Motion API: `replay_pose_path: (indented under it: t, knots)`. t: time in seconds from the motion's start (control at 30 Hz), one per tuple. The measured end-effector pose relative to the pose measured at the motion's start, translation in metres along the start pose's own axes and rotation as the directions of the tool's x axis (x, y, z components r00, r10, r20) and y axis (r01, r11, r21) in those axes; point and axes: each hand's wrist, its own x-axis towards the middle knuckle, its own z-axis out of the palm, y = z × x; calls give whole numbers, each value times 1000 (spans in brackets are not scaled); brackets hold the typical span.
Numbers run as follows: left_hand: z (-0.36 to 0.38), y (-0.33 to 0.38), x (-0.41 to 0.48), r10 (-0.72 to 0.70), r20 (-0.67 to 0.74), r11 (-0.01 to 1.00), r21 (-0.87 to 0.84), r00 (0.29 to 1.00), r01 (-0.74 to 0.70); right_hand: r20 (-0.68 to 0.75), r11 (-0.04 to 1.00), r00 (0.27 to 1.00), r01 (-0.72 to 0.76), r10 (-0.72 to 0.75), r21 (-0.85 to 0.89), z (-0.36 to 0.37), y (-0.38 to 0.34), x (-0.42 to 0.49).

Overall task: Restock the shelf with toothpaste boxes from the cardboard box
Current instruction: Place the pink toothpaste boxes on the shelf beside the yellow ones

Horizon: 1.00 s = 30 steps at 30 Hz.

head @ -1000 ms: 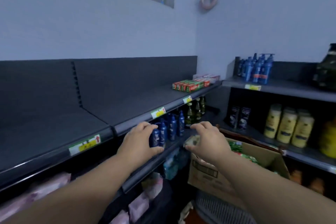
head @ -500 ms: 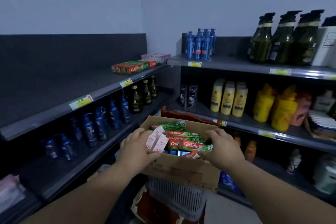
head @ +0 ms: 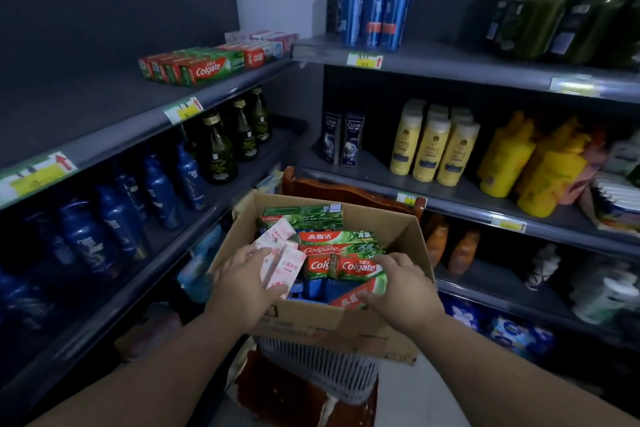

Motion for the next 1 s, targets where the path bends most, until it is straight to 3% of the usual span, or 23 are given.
replay_pose_path:
  t: [0.23,0.5,0.8,1.0]
  knots:
    - [10,-38,65,18,102,998,-67,995,-11,162,996,986,9,-23,86,48,-48,64]
    - [18,-55,110,66,228,995,-82,971,-48,188,996,980,60,-71,65,73,-80,112]
    - [13,-58,121,68,317,990,-137,946,-25,275,980,961,-22,-34,200,81,-90,123]
    - [10,-55,115,86,308,983,-181,948,-31,325,883,946,-173,25,435,82,-89,118]
